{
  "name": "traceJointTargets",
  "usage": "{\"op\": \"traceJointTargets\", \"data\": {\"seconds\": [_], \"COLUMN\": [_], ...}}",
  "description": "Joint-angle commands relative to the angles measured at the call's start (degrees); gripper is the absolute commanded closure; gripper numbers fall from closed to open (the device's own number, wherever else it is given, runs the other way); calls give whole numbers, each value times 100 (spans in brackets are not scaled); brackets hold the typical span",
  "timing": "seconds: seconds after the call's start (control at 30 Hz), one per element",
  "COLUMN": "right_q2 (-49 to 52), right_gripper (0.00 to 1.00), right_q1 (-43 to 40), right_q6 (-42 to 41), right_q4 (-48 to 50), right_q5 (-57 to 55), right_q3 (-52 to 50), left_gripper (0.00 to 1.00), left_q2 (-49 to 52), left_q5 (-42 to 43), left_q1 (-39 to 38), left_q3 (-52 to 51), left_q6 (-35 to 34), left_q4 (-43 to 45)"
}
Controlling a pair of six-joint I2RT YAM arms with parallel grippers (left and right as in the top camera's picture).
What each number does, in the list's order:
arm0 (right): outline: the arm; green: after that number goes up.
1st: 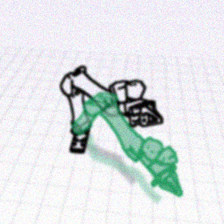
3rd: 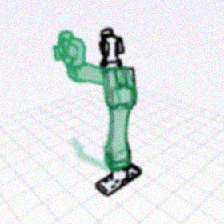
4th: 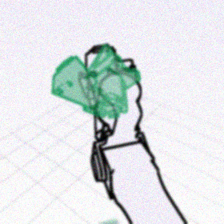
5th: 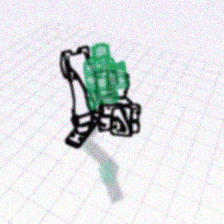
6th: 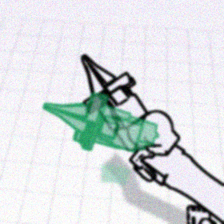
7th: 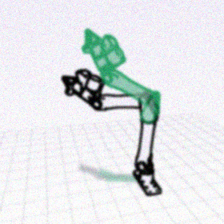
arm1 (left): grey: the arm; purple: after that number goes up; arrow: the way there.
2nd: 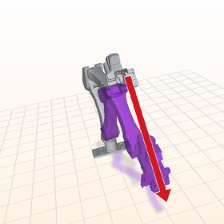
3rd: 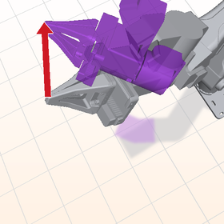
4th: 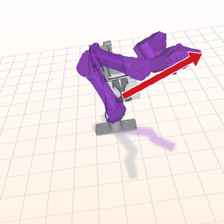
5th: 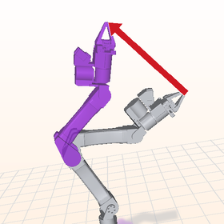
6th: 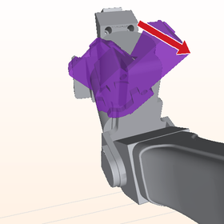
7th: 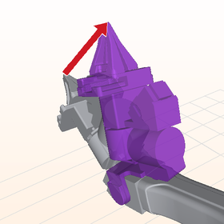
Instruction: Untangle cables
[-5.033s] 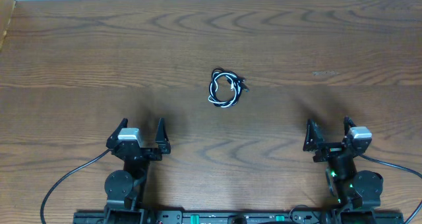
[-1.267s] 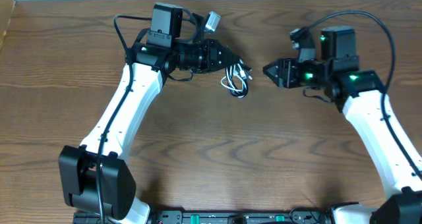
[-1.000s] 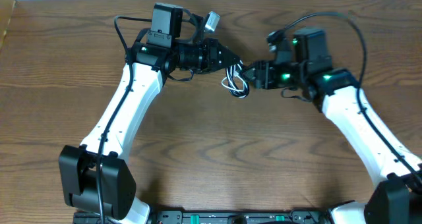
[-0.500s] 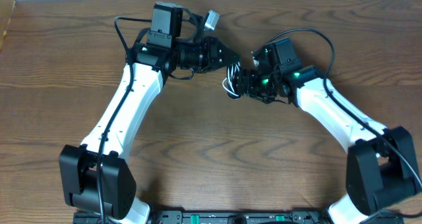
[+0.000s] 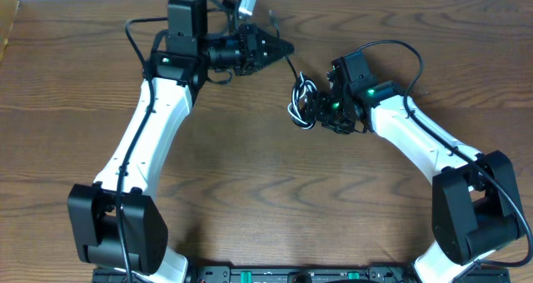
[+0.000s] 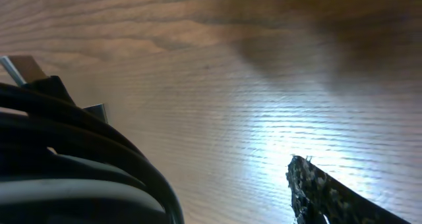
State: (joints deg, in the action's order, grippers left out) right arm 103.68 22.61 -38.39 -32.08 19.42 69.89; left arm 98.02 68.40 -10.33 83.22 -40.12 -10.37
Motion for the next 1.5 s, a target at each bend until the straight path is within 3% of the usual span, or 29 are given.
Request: {"op": "traceJointTargets", "data": {"seconds": [0.0,0.1,0.2,0.37,0.47,0.7,0.77,1.07,1.17,1.23,1.33,1.4,1.47], "right_q2": [146,146,146,144,144,144,144,144,144,144,144,144,144], "right_gripper": [33,36,41,52,61,77,78,71,59,46,41,41,40], "right_q1": [-24,-11,-11,-17,-17,-7,-9,-13,-22,-46,-66,-66,-66], "right_q6": [348,577,730,745,748,761,763,782,782,785,874,892,938], "right_q4": [-87,-48,-55,-46,-48,-50,-52,-44,-44,-48,-52,-50,-50], "right_q5": [-452,-446,-378,-275,-249,-81,-83,-83,-83,-70,-13,-2,46], "right_q3": [-149,-149,-149,-149,-149,-149,-149,-149,-149,-149,-149,-149,-149], "left_gripper": [92,92,93,93,93,93,92,92,93,83,53,46,46], "left_q2": [-374,-385,-385,-385,-385,-380,-372,-369,-369,-369,-369,-372,-382], "left_q5": [415,570,374,-1292,-1954,-3344,-3685,-4767,-4848,-4848,-4857,-4878,-5036], "left_q1": [142,103,35,-190,-411,-979,-1117,-1355,-1353,-1353,-1353,-1346,-1307], "left_q3": [140,140,140,140,140,131,122,-260,-481,-621,-715,-713,-691], "left_q6": [101,581,1368,2621,3180,3427,3425,3340,3338,3340,3344,3346,3344], "left_q4": [149,-11,-739,-2605,-3182,-3506,-3534,-3550,-3532,-3519,-3545,-3541,-3550]}}
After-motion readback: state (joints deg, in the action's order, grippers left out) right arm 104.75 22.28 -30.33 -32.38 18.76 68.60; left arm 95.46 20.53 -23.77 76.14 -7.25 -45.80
